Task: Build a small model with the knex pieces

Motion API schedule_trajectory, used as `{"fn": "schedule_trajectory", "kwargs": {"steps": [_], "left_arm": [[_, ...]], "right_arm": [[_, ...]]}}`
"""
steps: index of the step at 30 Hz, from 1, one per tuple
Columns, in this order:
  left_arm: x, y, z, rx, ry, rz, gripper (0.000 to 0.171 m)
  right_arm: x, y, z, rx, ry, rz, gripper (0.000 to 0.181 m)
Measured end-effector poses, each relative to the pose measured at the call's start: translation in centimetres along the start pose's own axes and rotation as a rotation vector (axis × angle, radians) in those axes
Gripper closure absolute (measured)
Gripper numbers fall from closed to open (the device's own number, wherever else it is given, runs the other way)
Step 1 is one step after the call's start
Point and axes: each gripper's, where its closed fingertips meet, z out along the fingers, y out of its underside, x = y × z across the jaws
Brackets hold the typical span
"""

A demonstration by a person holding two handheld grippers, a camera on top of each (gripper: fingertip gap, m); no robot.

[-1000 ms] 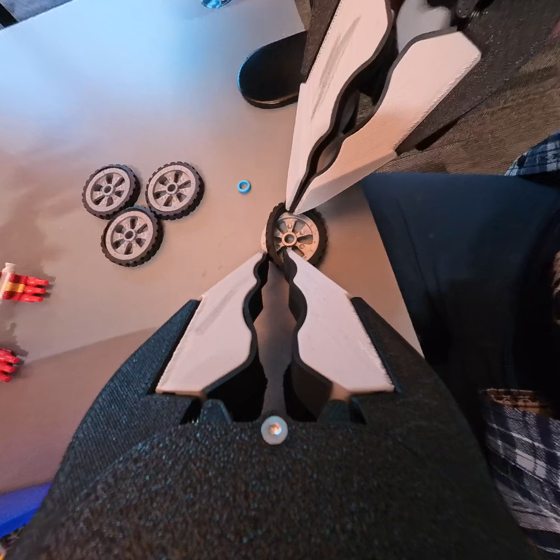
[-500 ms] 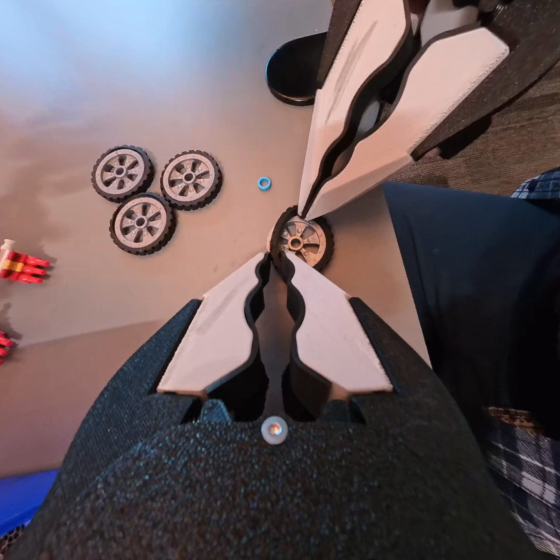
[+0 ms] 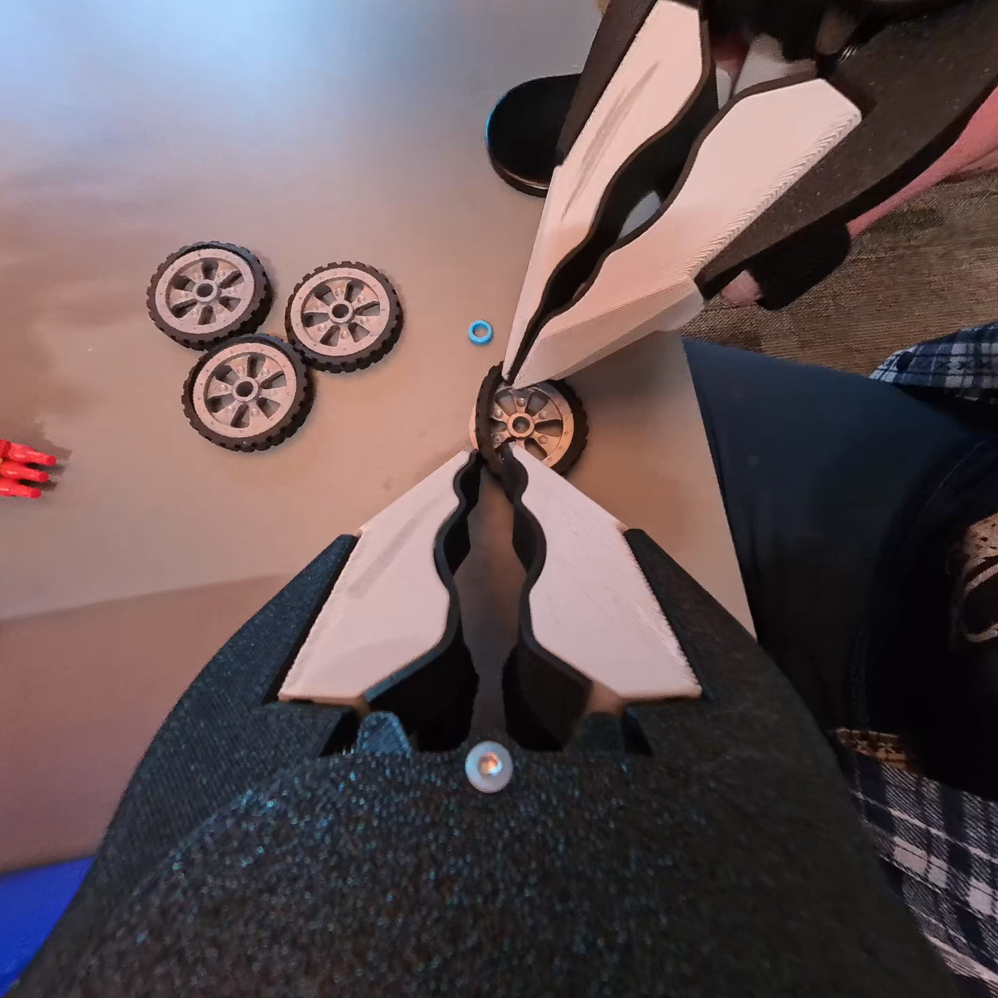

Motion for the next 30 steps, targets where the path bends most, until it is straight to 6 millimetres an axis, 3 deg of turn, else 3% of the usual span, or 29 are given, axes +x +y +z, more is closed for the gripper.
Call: {"fn": "schedule_trajectory", "kwargs": {"steps": [20,30], "left_arm": [[-1.6,-0.4,0.5,-0.002,-0.127,0.012,0.167],[-2.2,-0.6,0.9,-0.013,-0.093,-0.099,0.166]], "right_arm": [[-0.1,0.2,0.2,-0.068,-0.013,-0.095,0.18],[-0.3,0.2,0.3,-0.067,-0.026,-0.1,0.18]]}}
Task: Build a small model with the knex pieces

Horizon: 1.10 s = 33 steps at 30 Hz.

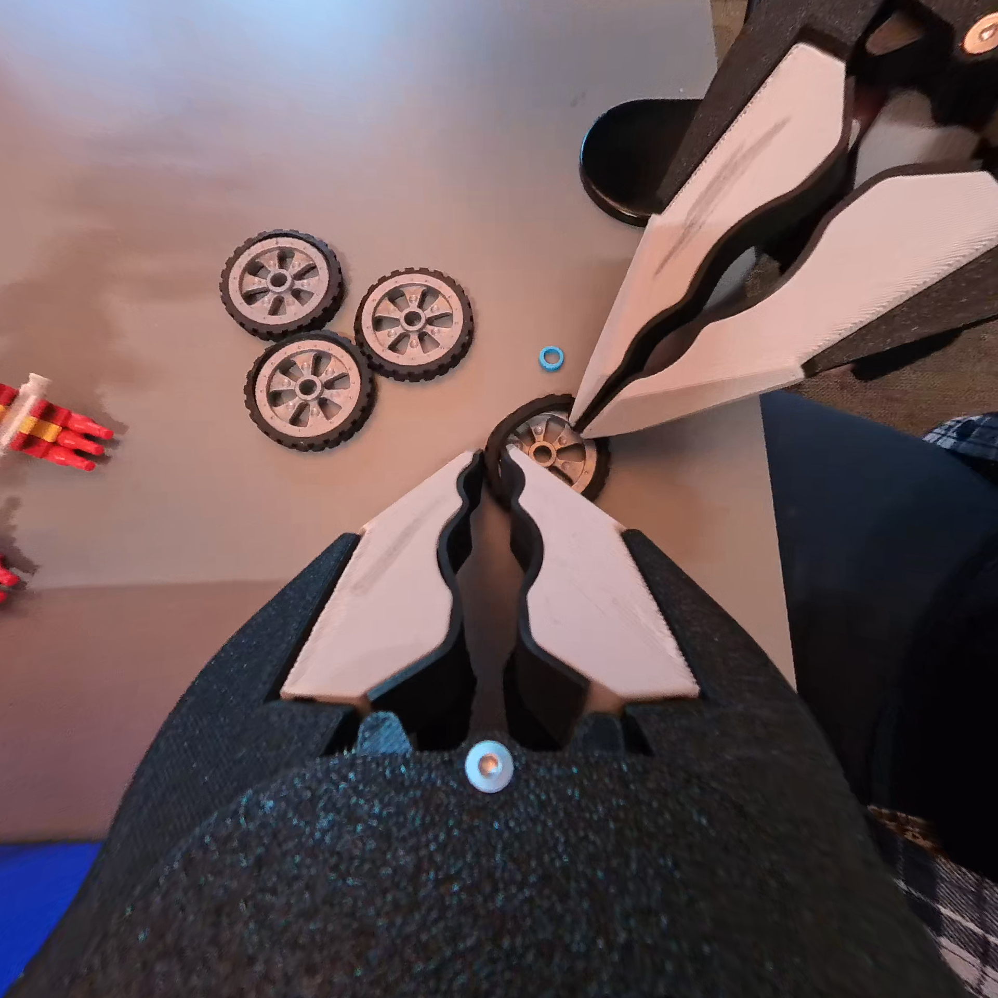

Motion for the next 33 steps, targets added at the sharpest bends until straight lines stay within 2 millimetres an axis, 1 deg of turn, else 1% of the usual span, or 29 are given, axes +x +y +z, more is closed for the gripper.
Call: {"fn": "schedule_trajectory", "kwargs": {"steps": [4,5,8,9,11,15,17,19,22,25,28,33], "left_arm": [[0.0,0.0,0.0,-0.001,0.004,0.008,0.167],[0.0,0.0,0.0,0.0,-0.001,0.044,0.167],[0.1,0.1,0.0,-0.004,-0.004,0.086,0.167],[0.1,0.1,0.0,-0.004,-0.007,0.096,0.167],[0.1,0.1,0.0,-0.003,-0.006,0.098,0.167],[0.1,0.1,0.0,-0.002,0.002,0.1,0.167],[0.2,0.1,0.0,0.0,0.0,0.105,0.167],[0.2,0.1,0.0,0.0,0.001,0.105,0.167],[0.2,0.1,0.0,0.001,0.006,0.102,0.167],[0.2,0.1,0.0,0.001,0.012,0.103,0.167],[0.4,0.1,0.0,0.001,0.018,0.108,0.167],[0.4,0.1,0.0,0.001,0.032,0.096,0.167]], "right_arm": [[0.0,0.0,0.0,0.0,0.01,-0.01,0.18],[0.0,-0.1,0.0,0.001,0.017,-0.02,0.18],[0.2,-0.2,-0.1,0.01,0.085,-0.112,0.181],[0.2,-0.3,-0.2,0.018,0.093,-0.11,0.181],[0.4,-0.3,-0.2,0.036,0.101,-0.097,0.181],[0.6,-0.6,-0.3,0.033,0.163,-0.185,0.181],[0.7,-0.8,-0.4,0.037,0.172,-0.192,0.181],[1.3,-1.1,-0.8,0.045,0.198,-0.187,0.177],[1.6,-1.3,-0.8,0.047,0.178,-0.168,0.172],[1.9,-0.9,-0.1,0.024,0.153,-0.136,0.166],[1.5,-0.5,0.5,-0.002,0.106,-0.12,0.172],[1.4,-0.5,0.6,-0.027,0.048,-0.083,0.173]]}}
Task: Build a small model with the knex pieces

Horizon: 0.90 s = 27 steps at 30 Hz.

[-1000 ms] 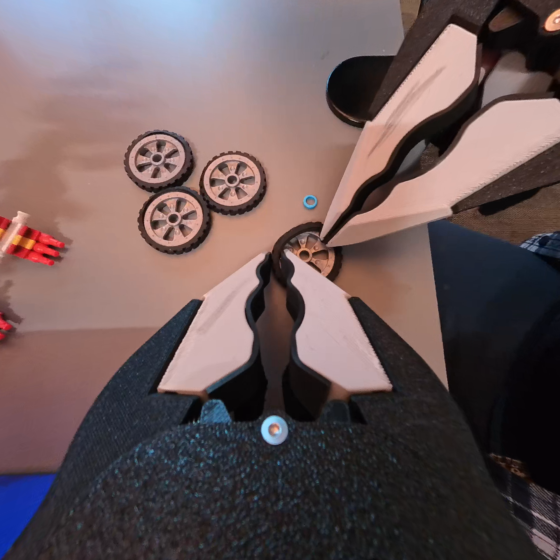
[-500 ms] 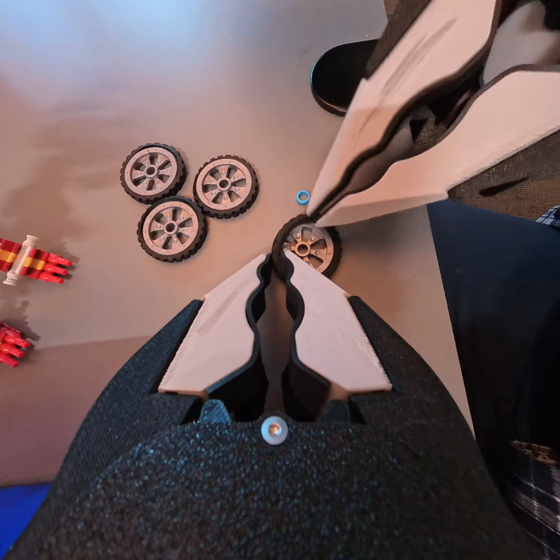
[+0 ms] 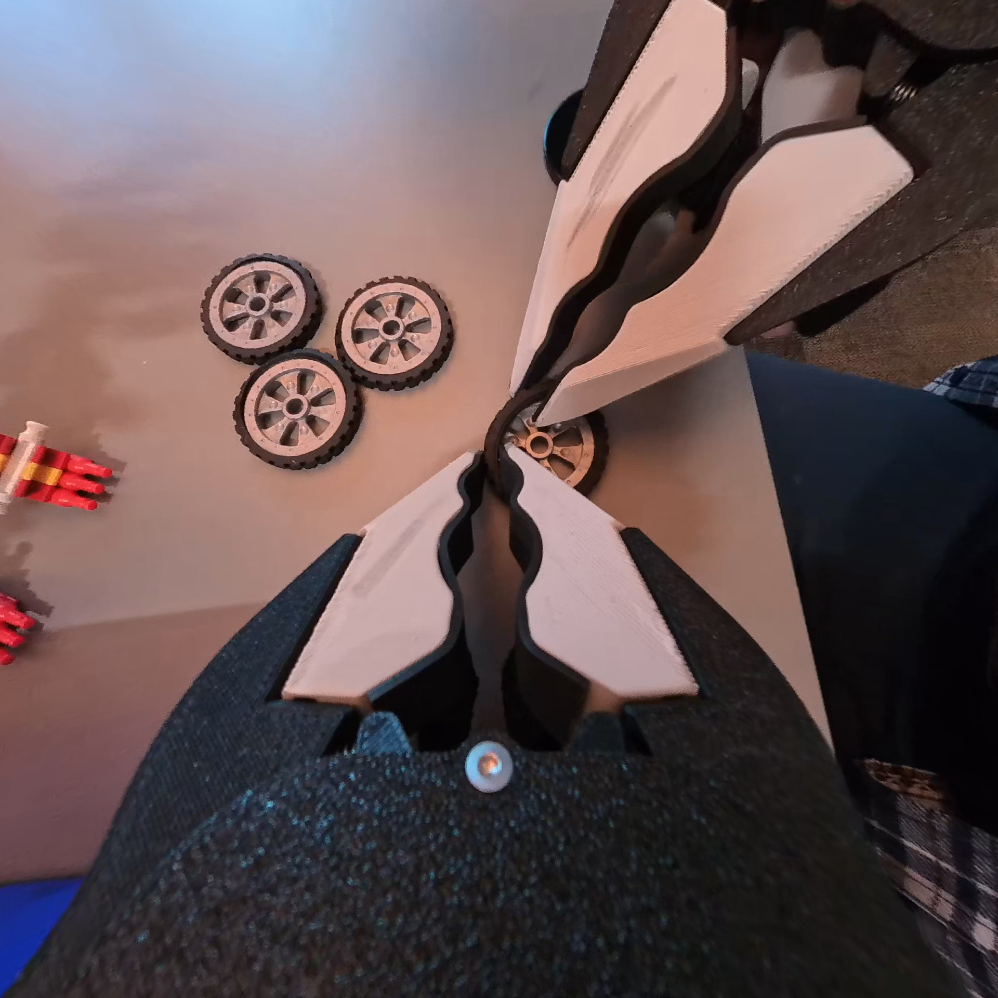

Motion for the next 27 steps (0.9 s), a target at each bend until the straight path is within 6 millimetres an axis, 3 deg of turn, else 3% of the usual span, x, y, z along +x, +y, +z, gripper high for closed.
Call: {"fn": "schedule_trajectory", "kwargs": {"steps": [8,18,27], "left_arm": [[-0.09,-0.03,0.03,0.007,0.028,-0.057,0.167],[0.07,-0.26,-0.12,0.027,-0.01,0.023,0.159],[0.85,-0.08,-0.26,0.025,0.087,-0.002,0.16]], "right_arm": [[0.0,0.04,0.06,0.01,-0.055,0.076,0.174],[-0.16,0.02,0.07,0.025,-0.037,0.03,0.174],[-0.77,0.22,-0.18,0.041,-0.034,-0.045,0.174]]}}
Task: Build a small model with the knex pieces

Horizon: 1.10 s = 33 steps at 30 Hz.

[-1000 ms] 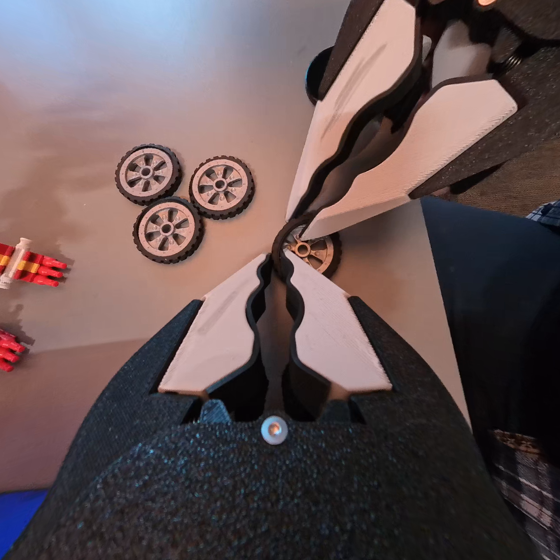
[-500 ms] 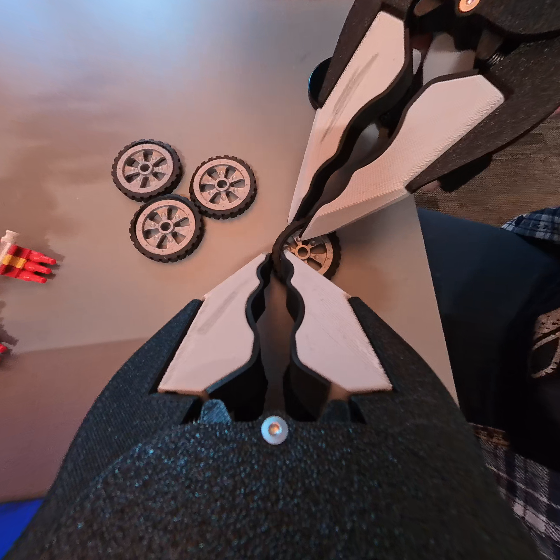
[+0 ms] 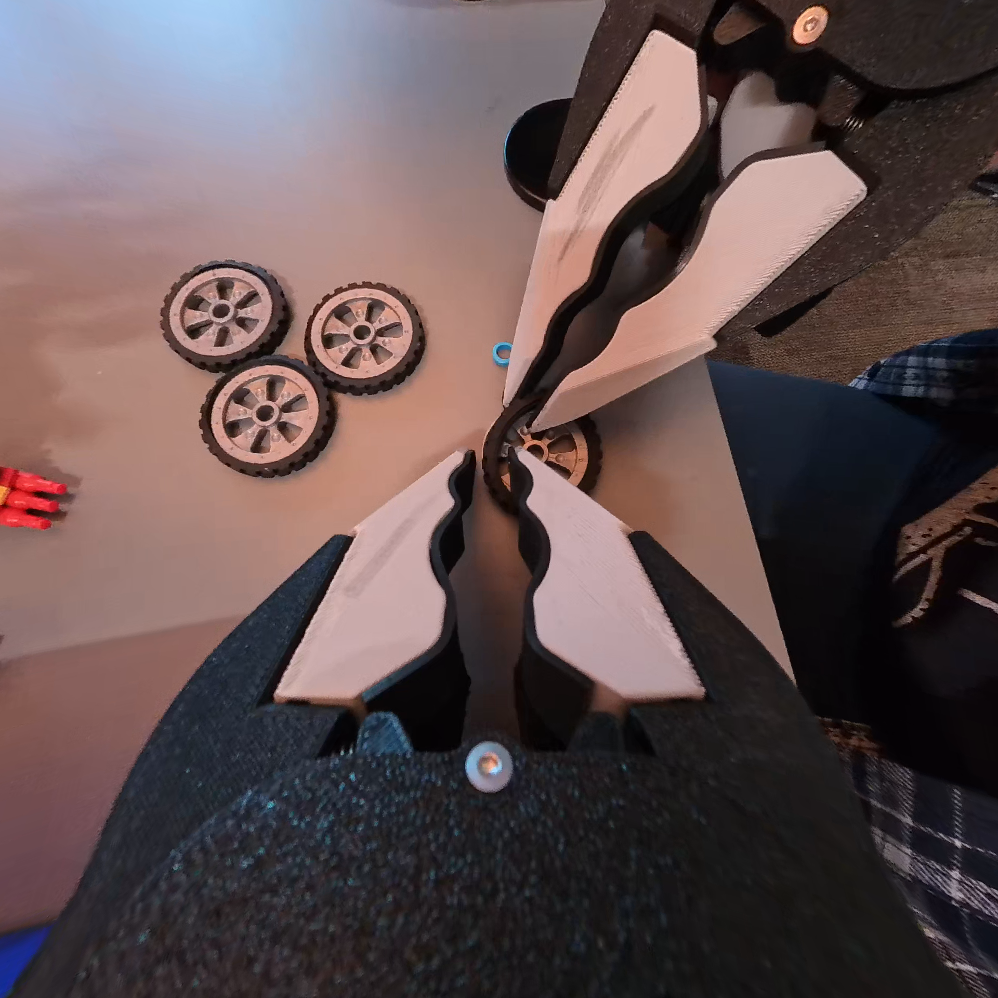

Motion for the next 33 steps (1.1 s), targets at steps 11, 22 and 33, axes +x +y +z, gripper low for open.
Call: {"fn": "schedule_trajectory", "kwargs": {"steps": [11,22,33], "left_arm": [[1.8,0.4,-0.3,-0.021,0.156,-0.05,0.163],[1.9,0.3,-0.3,-0.022,0.216,-0.158,0.165],[2.5,-1.0,-1.4,0.087,0.087,0.047,0.16]], "right_arm": [[-1.4,0.3,-0.4,0.008,-0.115,-0.049,0.174],[-1.6,0.4,-0.5,0.005,-0.13,-0.017,0.174],[-1.5,0.4,-0.5,0.012,-0.083,-0.01,0.173]]}}
